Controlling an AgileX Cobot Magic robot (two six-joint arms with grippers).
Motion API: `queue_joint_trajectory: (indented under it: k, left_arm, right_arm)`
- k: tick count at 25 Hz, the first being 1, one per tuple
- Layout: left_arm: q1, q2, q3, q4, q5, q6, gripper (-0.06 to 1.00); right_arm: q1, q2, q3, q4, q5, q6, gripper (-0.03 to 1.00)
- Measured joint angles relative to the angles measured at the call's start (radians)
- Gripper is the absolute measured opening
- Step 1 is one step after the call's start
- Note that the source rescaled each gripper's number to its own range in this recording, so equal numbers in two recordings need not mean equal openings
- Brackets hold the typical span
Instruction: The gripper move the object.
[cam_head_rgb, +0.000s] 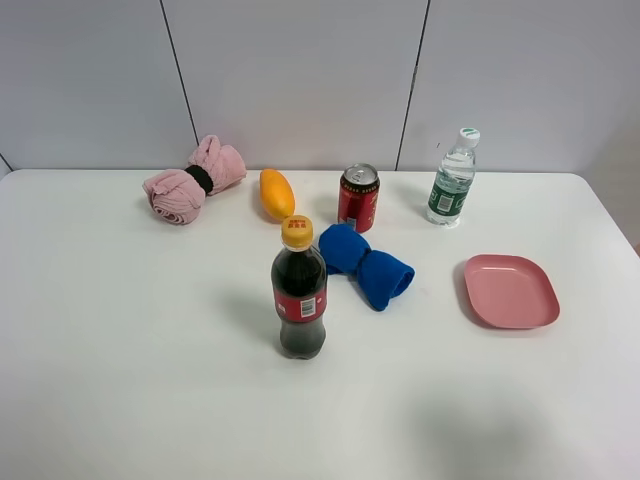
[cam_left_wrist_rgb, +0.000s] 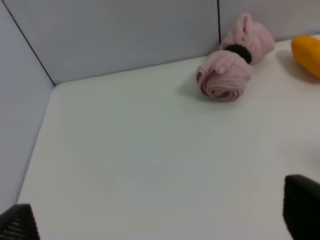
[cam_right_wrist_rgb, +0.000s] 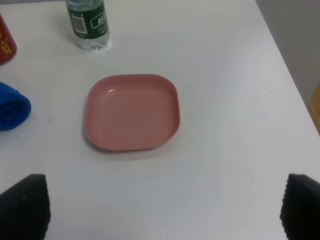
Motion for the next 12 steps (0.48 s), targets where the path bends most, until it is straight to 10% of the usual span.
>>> queue_joint_trajectory:
  k: [12]
  left_arm:
    - [0.0, -0.14, 0.101, -0.06, 0.063, 0.0, 0.99]
  right_arm:
    - [0.0, 0.0, 0.0, 0.0, 0.0, 0.0, 1.0]
